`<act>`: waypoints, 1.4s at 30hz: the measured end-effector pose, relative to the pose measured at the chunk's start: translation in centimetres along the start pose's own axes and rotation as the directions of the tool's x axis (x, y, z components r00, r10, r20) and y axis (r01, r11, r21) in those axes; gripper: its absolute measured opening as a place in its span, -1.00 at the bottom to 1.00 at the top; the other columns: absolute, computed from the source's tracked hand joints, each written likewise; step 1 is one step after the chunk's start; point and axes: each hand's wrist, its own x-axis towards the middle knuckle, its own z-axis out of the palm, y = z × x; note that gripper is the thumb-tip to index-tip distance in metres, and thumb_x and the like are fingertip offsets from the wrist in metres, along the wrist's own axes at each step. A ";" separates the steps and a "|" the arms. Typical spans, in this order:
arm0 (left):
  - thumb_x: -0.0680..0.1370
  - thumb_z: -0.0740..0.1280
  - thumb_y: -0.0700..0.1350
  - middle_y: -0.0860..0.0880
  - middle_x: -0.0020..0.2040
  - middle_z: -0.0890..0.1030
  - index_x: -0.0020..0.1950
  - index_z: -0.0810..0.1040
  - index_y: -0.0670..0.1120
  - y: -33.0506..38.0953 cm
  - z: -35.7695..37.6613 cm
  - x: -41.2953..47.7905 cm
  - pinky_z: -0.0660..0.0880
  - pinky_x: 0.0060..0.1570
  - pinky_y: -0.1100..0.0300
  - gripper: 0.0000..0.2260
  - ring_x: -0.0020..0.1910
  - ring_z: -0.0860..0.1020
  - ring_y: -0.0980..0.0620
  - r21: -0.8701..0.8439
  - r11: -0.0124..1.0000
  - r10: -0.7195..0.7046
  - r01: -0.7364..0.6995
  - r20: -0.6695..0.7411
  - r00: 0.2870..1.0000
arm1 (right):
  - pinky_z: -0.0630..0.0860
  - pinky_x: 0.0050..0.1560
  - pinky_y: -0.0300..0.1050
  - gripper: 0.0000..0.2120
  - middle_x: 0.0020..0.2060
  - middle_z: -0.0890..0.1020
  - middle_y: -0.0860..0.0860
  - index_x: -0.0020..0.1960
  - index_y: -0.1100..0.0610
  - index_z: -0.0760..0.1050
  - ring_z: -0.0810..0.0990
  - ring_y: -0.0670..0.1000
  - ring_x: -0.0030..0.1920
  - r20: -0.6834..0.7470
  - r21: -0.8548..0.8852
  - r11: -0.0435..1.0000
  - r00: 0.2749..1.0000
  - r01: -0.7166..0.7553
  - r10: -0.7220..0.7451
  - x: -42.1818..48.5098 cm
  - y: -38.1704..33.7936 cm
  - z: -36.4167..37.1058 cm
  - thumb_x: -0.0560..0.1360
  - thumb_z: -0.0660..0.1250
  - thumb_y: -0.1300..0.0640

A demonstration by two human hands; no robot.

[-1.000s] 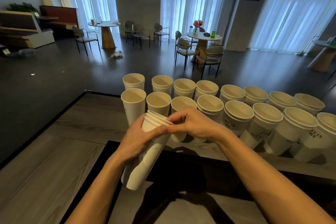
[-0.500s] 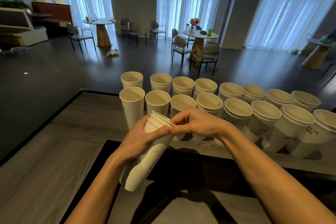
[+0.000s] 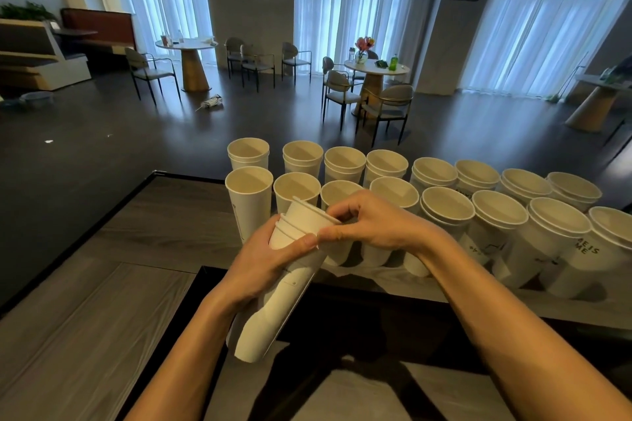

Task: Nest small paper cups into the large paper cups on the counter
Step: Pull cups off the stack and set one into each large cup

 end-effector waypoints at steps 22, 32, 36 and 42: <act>0.21 0.46 0.27 -0.02 0.27 0.57 0.43 0.42 0.04 1.2 0.9 1.3 0.54 -0.13 0.30 -0.18 0.20 0.56 0.02 -0.093 0.996 -0.007 -0.013 -0.217 0.976 | 0.35 -0.03 -0.13 -0.73 -0.11 0.67 0.03 -0.01 0.08 0.56 0.56 0.02 -0.14 -0.477 -0.734 0.673 0.778 -0.096 -0.409 -0.1 1.7 -3.8 0.60 0.20 -0.08; 0.28 0.47 0.16 0.02 0.20 0.59 0.39 0.45 0.03 0.7 0.8 1.0 0.55 -0.31 0.46 -0.31 0.10 0.57 0.10 -0.101 0.994 0.008 -0.033 -0.234 0.972 | 0.24 -0.08 -0.16 -0.72 -0.03 0.62 0.01 0.04 0.03 0.48 0.40 -0.07 -0.14 -0.246 -0.751 0.652 0.961 -0.107 -0.125 2.5 4.5 0.2 0.66 0.06 -0.09; 0.27 0.46 0.16 0.01 0.23 0.57 0.44 0.42 0.01 0.2 0.5 0.9 0.56 -0.29 0.44 -0.25 0.12 0.56 0.11 -0.097 0.995 0.003 -0.025 -0.222 0.975 | 0.24 -0.08 -0.16 -0.71 -0.05 0.61 -0.01 0.03 0.02 0.47 0.39 -0.06 -0.16 -0.255 -0.757 0.640 0.961 -0.129 -0.108 3.1 4.9 0.8 0.66 0.05 -0.11; 0.25 0.47 0.18 0.02 0.23 0.58 0.42 0.43 0.03 -0.2 0.0 0.9 0.57 -0.29 0.42 -0.25 0.17 0.56 0.06 -0.118 0.993 0.004 -0.031 -0.220 0.976 | 0.24 -0.08 -0.17 -0.71 -0.02 0.62 0.00 0.03 0.03 0.49 0.38 -0.07 -0.13 -0.279 -0.760 0.633 0.954 -0.151 -0.107 3.5 4.9 0.8 0.64 0.09 -0.12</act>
